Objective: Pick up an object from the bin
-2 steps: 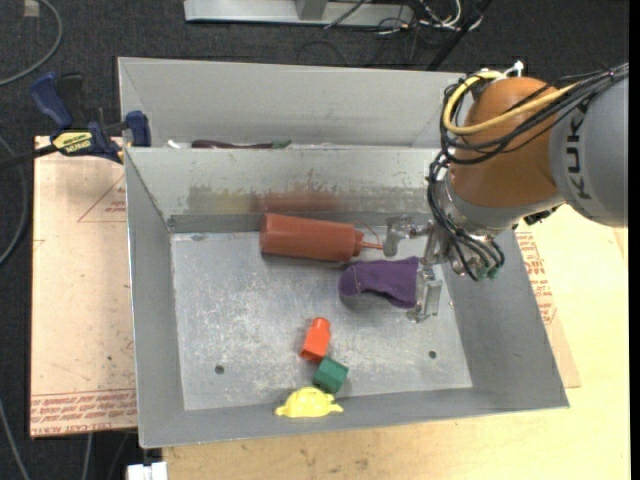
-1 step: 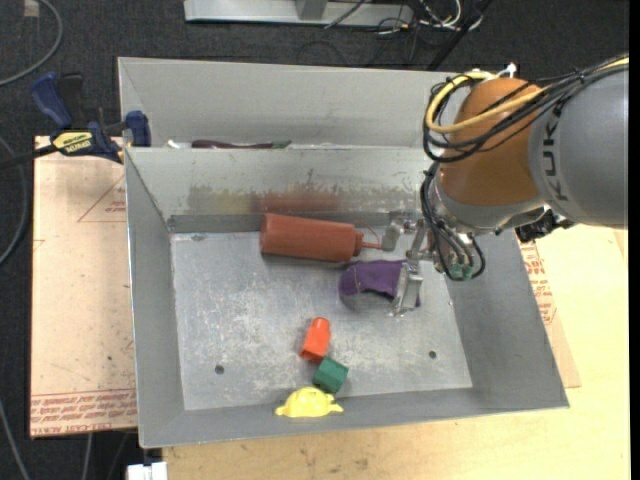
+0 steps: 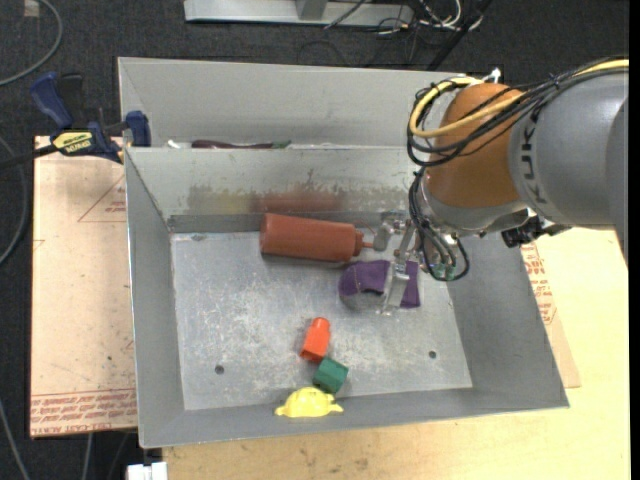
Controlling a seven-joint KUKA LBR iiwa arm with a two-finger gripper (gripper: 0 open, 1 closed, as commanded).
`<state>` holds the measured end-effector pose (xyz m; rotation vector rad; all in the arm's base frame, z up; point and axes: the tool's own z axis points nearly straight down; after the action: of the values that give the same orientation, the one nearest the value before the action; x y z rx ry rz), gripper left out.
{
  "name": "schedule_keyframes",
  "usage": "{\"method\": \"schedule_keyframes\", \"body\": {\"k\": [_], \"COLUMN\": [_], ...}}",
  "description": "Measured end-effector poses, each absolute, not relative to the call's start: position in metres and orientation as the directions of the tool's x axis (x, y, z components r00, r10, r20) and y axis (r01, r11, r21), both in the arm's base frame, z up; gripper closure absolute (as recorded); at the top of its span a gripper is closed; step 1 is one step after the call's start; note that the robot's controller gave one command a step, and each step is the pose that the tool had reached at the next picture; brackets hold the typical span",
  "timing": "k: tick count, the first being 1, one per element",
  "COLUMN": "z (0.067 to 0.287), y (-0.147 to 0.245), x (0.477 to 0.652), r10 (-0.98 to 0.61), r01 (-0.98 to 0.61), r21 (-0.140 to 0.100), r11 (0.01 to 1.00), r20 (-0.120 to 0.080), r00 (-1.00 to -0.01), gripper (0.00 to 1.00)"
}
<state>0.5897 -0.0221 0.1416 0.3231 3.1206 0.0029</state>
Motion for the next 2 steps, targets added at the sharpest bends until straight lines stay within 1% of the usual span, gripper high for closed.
{"method": "schedule_keyframes", "body": {"k": [1,2], "z": [0.0699,0.0699], "y": [-0.0046,-0.0046], "x": [0.5933,0.5933], "r10": [0.396,0.396], "r01": [0.396,0.396], "r21": [0.003,0.003], "r11": [0.918,0.918], "r20": [-0.003,-0.003], "r00": [-0.918,-0.918], "gripper": [1.0,1.0]}}
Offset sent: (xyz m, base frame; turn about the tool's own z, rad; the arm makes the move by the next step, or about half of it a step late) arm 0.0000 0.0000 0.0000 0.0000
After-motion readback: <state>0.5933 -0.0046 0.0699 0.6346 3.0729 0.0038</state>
